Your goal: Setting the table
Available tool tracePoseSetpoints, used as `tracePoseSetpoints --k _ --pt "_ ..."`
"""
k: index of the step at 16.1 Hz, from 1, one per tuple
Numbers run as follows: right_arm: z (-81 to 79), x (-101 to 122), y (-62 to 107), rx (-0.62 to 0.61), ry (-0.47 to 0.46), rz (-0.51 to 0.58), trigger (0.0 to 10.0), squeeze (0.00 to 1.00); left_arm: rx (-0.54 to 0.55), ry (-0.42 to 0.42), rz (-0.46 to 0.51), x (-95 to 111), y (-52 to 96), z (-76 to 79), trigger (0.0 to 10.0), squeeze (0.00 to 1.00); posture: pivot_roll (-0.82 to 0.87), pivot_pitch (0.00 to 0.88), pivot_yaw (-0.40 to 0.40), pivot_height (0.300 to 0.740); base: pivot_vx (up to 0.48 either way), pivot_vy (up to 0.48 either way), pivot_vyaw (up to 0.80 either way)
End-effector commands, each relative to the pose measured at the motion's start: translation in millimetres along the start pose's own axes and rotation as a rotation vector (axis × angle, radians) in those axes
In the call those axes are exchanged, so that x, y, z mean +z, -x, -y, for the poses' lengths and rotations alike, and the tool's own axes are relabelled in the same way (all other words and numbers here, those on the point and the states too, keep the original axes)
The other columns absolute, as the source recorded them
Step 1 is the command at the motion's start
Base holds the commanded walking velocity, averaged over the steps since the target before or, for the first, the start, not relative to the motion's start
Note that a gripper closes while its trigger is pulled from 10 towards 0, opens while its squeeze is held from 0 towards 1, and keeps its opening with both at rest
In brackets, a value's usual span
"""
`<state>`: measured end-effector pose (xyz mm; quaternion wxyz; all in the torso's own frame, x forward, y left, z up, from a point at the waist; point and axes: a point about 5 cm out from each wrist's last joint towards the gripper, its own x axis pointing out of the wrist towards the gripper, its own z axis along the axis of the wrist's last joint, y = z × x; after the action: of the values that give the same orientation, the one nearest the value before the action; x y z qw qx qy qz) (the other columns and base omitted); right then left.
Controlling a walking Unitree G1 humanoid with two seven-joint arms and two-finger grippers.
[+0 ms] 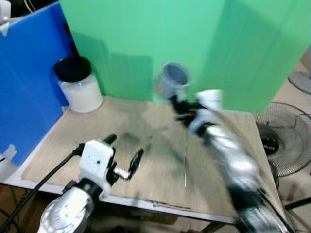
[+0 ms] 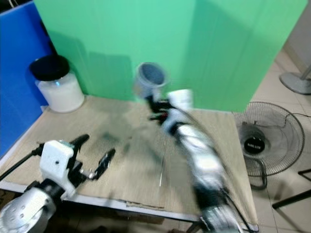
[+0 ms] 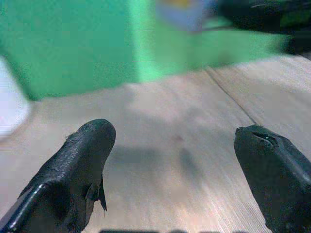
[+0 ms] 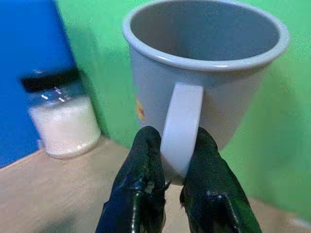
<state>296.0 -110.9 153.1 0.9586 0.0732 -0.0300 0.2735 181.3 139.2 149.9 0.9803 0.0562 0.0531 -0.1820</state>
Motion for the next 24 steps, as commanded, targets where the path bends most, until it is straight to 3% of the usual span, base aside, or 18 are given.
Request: tracePoseSetpoints --k 1,2,6,9,12,18,24 --pt "-4.0 12.4 4.6 0.020 0.006 0.036 10.0 0.00 0.040 -0.020 0.008 1.4 -1.9 -2.3 10.0 0.00 -0.03 0.000 0.027 0.740 0.000 0.000 0.00" --pt "-1.2 17.2 27.4 -0.055 0.018 0.040 10.0 0.00 0.099 -0.031 0.027 4.7 -5.1 -5.3 10.0 0.00 -0.04 0.000 0.036 0.740 0.000 0.000 -0.77" --pt "6.3 19.9 49.4 -0.184 0.025 0.038 10.0 0.00 0.154 -0.040 0.031 4.4 -6.3 -8.3 10.0 0.00 -0.06 0.000 0.037 0.740 0.000 0.000 -0.78" --pt "8.5 21.6 64.6 -0.261 0.037 -0.028 10.0 0.00 0.185 -0.048 0.033 2.5 -9.3 -10.3 10.0 0.00 -0.07 0.000 0.038 0.740 0.000 0.000 -0.77" --pt "11.4 21.9 63.4 -0.298 0.053 -0.081 10.0 0.00 0.247 -0.065 0.024 1.0 -11.5 -19.0 10.0 0.00 -0.07 0.000 0.023 0.740 0.000 0.000 -0.77" --pt "16.9 9.1 58.2 -0.334 0.036 -0.174 10.0 0.00 0.363 -0.132 0.031 2.0 -2.3 -41.6 10.0 0.00 -0.06 0.000 0.010 0.740 0.000 0.000 -0.77" --pt "15.9 4.4 53.7 -0.330 0.070 -0.228 10.0 0.00 0.391 -0.099 0.047 1.5 -0.4 -42.8 10.0 0.00 -0.06 0.000 0.003 0.740 0.000 0.000 -0.77"
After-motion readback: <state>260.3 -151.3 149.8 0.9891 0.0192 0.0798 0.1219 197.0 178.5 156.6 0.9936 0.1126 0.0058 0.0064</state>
